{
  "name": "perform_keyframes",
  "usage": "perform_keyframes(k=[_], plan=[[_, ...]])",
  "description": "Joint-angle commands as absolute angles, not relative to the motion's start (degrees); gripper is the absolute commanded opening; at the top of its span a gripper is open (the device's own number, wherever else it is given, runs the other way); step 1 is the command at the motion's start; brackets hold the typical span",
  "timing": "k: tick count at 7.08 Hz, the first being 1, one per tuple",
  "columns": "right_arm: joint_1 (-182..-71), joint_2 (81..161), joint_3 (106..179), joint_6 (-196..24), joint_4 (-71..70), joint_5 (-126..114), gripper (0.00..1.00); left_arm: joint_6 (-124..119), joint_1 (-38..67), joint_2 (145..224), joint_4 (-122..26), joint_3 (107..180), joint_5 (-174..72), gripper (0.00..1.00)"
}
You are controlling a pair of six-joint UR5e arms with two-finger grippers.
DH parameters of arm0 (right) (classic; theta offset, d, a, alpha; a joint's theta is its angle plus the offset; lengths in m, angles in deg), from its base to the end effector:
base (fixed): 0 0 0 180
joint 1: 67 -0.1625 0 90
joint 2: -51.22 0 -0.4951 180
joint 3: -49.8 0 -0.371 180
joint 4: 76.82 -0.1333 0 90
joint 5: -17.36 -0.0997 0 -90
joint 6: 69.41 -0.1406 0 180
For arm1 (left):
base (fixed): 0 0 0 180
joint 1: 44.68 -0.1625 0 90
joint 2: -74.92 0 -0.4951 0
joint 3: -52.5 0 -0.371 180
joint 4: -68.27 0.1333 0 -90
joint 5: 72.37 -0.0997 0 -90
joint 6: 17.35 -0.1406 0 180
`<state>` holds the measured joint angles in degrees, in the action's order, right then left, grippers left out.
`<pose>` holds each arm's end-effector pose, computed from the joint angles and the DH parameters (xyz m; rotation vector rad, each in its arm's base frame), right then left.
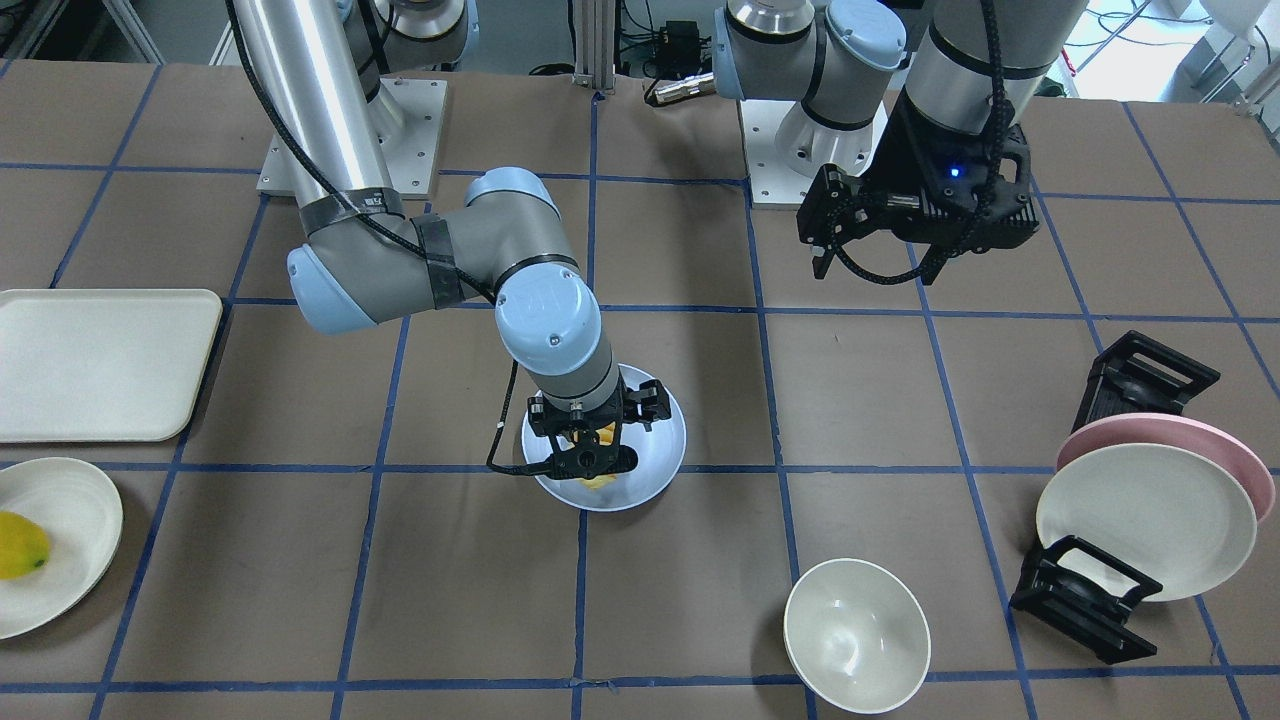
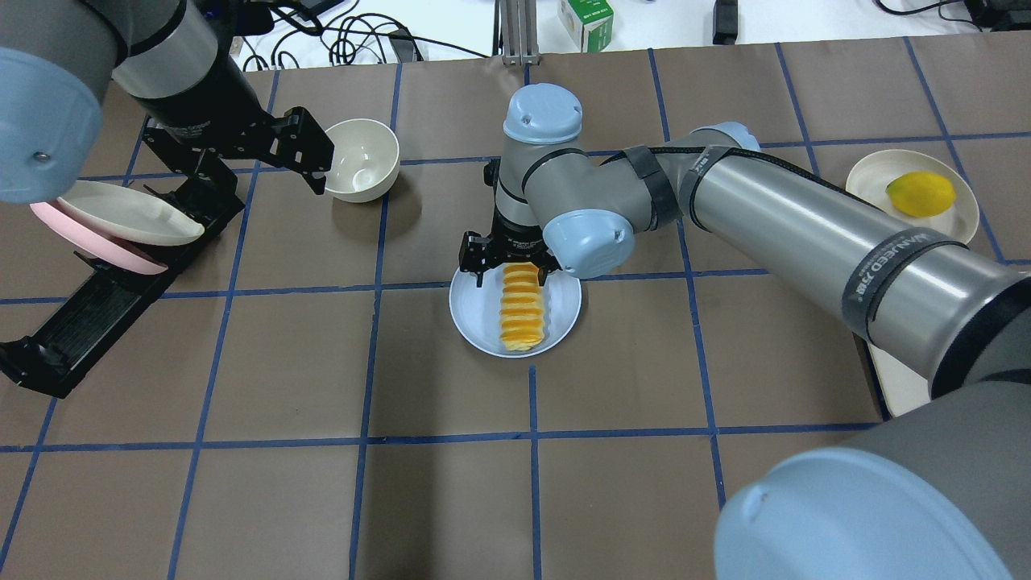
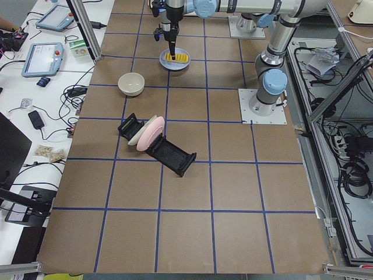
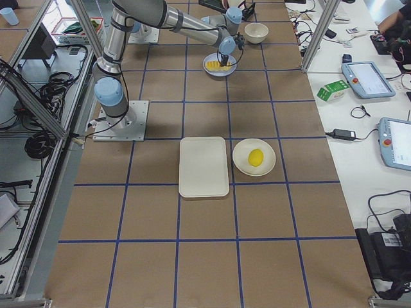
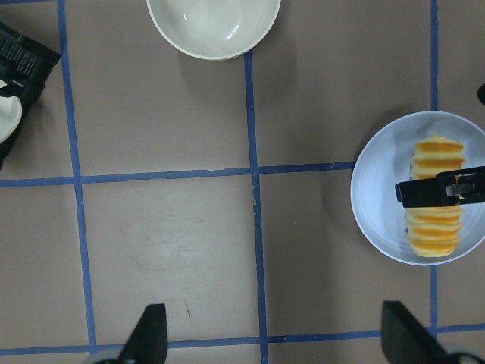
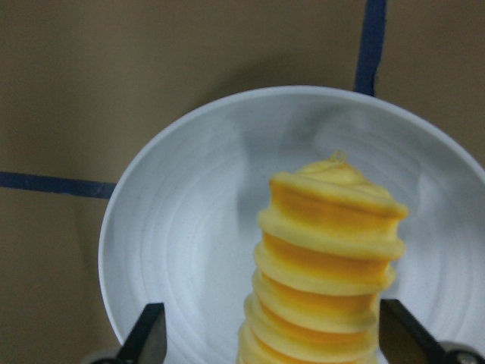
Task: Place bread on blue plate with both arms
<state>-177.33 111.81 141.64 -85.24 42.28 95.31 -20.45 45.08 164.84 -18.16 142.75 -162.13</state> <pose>0.3800 -0.5575 0.2602 -0.1100 2.9475 0.1492 -0.1319 -0.4787 0.5221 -0.0785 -3.1368 0.0933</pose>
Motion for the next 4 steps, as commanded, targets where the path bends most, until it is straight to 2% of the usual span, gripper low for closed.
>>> perform_keyframes(k=[1, 4], plan=[[-175.12, 117.98, 141.64, -84.53, 36.43, 95.93, 1.0, -20.69, 44.97, 163.97, -18.13, 142.94, -162.36, 1.0], [-165.39, 128.35, 141.39, -82.18, 26.13, 104.42, 1.0, -20.69, 45.06, 163.96, -18.13, 142.94, -162.45, 1.0]])
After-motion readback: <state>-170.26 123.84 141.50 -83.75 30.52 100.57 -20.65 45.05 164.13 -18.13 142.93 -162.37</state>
